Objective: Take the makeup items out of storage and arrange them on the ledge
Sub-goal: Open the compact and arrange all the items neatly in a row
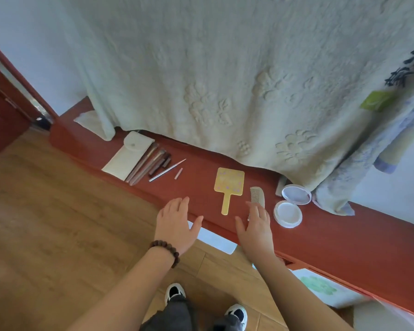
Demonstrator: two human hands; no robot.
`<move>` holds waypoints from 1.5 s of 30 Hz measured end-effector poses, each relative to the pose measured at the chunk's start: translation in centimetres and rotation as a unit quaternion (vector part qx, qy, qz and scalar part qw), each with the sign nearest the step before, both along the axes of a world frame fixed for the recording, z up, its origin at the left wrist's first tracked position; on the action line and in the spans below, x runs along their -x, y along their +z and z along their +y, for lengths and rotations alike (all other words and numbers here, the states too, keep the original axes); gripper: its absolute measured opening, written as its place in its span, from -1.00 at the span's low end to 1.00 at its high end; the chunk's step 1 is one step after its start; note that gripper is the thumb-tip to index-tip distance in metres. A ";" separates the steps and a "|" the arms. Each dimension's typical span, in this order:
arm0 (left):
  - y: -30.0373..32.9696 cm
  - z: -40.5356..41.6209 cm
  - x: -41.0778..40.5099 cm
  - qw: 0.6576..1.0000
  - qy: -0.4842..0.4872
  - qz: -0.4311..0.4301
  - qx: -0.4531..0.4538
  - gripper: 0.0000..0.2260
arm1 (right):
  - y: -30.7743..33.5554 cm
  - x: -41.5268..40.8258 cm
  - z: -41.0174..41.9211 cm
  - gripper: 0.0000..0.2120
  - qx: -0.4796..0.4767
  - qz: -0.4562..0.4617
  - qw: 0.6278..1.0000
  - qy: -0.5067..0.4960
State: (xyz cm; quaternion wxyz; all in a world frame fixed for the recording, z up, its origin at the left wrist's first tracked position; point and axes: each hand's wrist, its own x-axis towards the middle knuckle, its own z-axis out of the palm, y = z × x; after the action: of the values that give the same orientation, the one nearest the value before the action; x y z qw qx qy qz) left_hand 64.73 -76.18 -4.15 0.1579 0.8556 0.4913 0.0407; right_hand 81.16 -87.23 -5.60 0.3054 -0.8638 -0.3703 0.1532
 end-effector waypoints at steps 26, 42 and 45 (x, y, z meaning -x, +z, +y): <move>-2.5 29.5 12.8 0.972 -0.223 0.078 0.005 -0.31 | -0.8 16.9 21.5 -0.51 0.081 -0.003 0.996 -0.038; -5.3 29.3 11.9 0.947 -0.282 0.151 0.044 -0.31 | -2.9 15.4 27.2 -0.25 0.289 -0.117 0.944 0.112; -5.4 28.9 11.5 0.948 -0.278 0.153 0.035 -0.31 | -3.1 15.1 26.9 -0.28 0.287 -0.118 0.943 0.121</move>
State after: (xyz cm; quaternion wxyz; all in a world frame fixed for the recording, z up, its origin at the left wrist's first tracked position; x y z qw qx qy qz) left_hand 53.27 -47.27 -9.60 0.1158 0.9480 0.2533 -0.1538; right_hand 66.04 -60.37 -8.66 -0.0219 -0.8756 -0.4456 0.1851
